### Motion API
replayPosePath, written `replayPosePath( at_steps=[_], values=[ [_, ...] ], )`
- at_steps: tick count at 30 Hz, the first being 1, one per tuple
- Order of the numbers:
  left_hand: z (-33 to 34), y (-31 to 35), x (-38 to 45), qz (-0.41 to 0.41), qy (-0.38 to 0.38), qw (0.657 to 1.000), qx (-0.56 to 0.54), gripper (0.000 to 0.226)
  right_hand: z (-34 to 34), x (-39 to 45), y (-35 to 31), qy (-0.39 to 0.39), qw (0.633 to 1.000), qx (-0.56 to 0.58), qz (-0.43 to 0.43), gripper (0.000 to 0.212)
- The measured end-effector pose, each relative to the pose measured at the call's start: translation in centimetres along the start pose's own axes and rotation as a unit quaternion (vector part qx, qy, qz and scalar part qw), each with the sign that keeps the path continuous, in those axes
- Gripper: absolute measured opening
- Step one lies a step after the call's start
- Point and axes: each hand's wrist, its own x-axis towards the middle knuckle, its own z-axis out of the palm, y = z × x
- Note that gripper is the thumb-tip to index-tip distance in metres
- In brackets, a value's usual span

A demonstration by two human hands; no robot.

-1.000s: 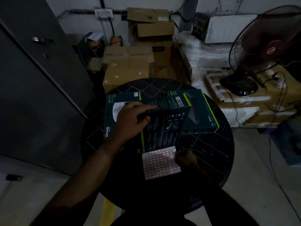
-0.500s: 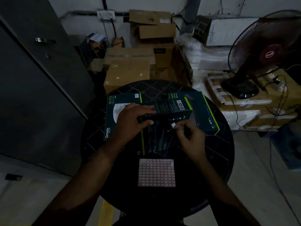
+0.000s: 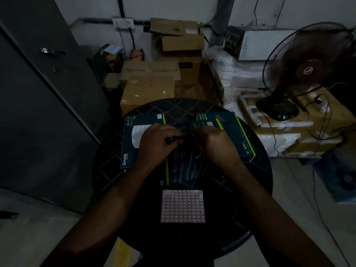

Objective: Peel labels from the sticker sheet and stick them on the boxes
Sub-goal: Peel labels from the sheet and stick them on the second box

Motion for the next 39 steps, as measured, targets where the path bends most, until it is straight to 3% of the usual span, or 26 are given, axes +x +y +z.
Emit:
replayPosePath(
  at_steps=[6,14,16,18,22,26,29,33,39],
  values=[
    [0.2,-0.3,0.1,-0.013,0.006,1.000,0.010,0.020,-0.5,0.5,-1.2,0.001,0.993,-0.102,-0.056,0.018],
    [0.4,-0.9,0.1,-0.012,-0.003,1.000,0.018,0.019,-0.7,1.6,-1.3,-0.044,0.990,-0.092,-0.096,0.011],
    [0.6,-1.1,0.2,-0.013,-0.011,1.000,0.013,0.020,-1.0,1.8,-1.1,-0.073,0.989,-0.083,-0.098,0.011],
    [0.8,-1.5,0.2,-0.016,-0.018,1.000,0.009,0.021,-1.6,1.9,-0.8,-0.087,0.990,-0.068,-0.084,0.026],
    [1.0,-1.7,0.2,-0.012,-0.015,1.000,-0.014,0.019,-2.5,2.2,1.1,-0.115,0.990,0.079,-0.029,0.040],
    [0.9,-1.6,0.3,0.001,-0.003,1.000,-0.019,0.018,-2.1,2.5,2.4,-0.103,0.969,0.216,0.057,0.024],
    [1.0,-1.7,0.4,0.002,-0.007,1.000,-0.022,0.020,-1.3,2.6,2.8,-0.086,0.977,0.196,0.022,0.010],
    [1.0,-1.7,0.2,0.000,-0.003,1.000,-0.025,0.020,-0.4,2.5,3.2,-0.048,0.983,0.175,-0.026,0.009],
    [0.7,-1.4,0.7,0.000,0.016,1.000,-0.015,0.017,1.4,0.9,2.6,0.035,0.989,0.052,-0.137,0.007]
  ],
)
